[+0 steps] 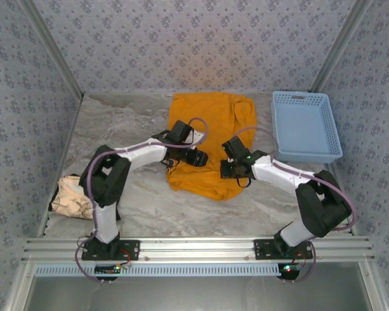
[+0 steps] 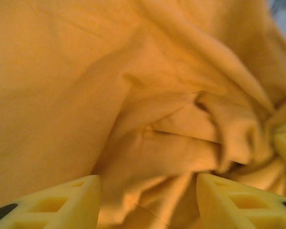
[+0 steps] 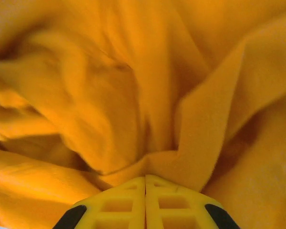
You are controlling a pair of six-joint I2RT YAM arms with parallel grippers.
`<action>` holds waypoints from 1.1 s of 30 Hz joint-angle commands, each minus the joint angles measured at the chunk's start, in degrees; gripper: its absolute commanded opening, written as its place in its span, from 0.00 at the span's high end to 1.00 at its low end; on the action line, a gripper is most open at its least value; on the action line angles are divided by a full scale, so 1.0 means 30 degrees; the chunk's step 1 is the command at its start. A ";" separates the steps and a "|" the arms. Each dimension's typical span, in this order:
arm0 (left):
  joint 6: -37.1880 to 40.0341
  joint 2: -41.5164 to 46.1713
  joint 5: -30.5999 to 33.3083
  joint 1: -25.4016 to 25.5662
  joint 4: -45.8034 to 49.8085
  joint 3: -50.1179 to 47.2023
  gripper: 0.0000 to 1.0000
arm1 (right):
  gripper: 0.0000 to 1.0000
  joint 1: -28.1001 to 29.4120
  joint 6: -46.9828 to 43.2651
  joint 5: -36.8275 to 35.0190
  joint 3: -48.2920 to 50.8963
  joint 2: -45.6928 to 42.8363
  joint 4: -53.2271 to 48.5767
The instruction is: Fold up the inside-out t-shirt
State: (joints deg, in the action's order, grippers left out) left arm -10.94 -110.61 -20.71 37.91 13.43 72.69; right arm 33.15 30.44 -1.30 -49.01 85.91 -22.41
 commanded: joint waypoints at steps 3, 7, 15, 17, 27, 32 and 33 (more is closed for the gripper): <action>0.1799 -0.1568 0.1101 0.0839 0.0506 0.1173 0.45 | 0.95 -0.0733 0.1695 -0.1129 0.2462 -0.1942 -0.2357; 0.1174 -0.1497 0.0632 0.0711 0.1615 0.1406 0.76 | 0.95 -0.1177 0.0694 -0.0326 0.1597 -0.3608 -0.3872; -0.1657 0.3009 -0.2549 0.0525 0.0950 -0.1001 1.00 | 0.63 -0.0442 -0.1065 0.3402 -0.2318 -0.2866 -0.1501; -0.2727 0.3995 -0.2711 0.0437 -0.0317 -0.2277 1.00 | 0.61 0.0079 -0.0593 0.2652 -0.2383 -0.1730 -0.0243; -0.7840 0.6699 -0.6366 -0.0431 -0.6481 -0.7306 1.00 | 0.96 -0.0093 0.0385 -0.1026 -0.0091 0.0685 -0.0016; -0.9115 0.6817 -0.6903 -0.1229 -0.6641 -0.8243 1.00 | 0.89 -0.1073 -0.1434 0.0561 0.1151 -0.1587 -0.0038; -0.9343 0.6713 -0.7022 -0.1340 -0.6616 -0.8296 1.00 | 0.79 -0.0843 -0.1942 0.1351 0.1132 -0.2610 -0.0157</action>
State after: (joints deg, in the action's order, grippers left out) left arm -35.31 -92.23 -38.11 34.98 -3.73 48.42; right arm 30.55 29.19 -0.62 -45.76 85.08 -22.09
